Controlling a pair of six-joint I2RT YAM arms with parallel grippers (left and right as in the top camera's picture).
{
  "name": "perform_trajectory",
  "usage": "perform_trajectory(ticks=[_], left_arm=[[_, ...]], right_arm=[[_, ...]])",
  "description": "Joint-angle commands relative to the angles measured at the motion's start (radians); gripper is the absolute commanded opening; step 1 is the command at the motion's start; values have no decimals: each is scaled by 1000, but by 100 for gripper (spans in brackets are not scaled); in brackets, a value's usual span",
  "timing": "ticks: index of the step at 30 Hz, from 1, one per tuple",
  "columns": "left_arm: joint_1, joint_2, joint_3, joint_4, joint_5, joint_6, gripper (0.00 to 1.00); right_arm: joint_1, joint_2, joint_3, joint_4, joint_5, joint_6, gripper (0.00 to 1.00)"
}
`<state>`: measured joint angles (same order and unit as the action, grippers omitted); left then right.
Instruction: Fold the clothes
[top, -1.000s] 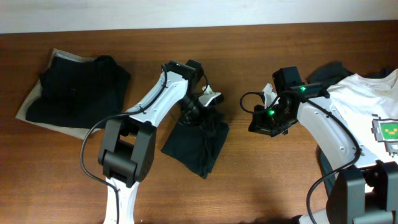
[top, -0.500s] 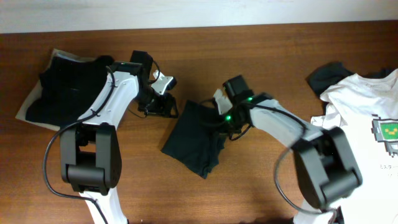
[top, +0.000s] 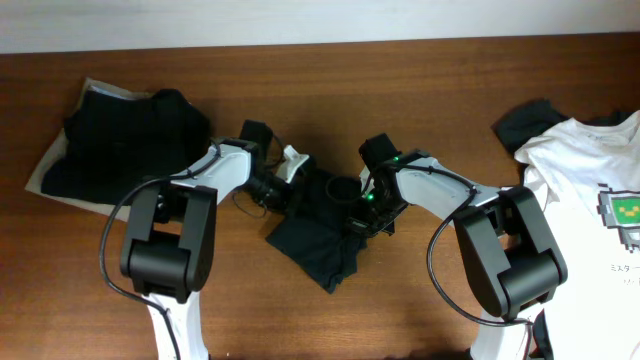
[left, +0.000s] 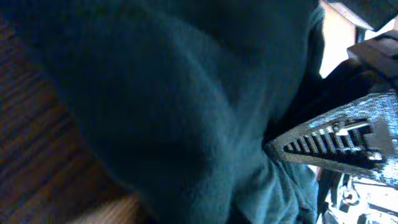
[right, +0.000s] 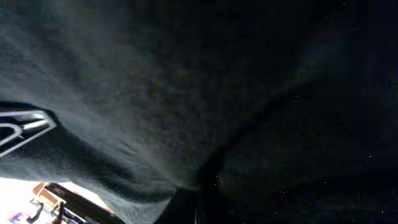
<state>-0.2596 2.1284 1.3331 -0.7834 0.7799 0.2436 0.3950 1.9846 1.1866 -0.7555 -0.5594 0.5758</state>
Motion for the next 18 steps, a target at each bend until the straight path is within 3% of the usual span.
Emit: perform_trajectory(ticks=[1,6,9,12,15,18], left_arm=[[19,14,27,-41,40,14,0],[224,0,502,-391,35,43,0],[384,0,751,-452,11,42,0],[557,0,813,-440,-5,42,0],[714,3,813,-405,-134,42,0],[782,32,813,-403,-385,41,13]], right_arm=[[-35,-60,-14,-22,74,-22,6],[-235,-406,-10,-142,90,-93,8],[-251,-446,-10,-166,109,-93,9],[-251,-445,-10,-173,111,-94,9],[-251,-445,-10,-173,122,-93,9],[-251,-445,-10,-186,123,-93,9]])
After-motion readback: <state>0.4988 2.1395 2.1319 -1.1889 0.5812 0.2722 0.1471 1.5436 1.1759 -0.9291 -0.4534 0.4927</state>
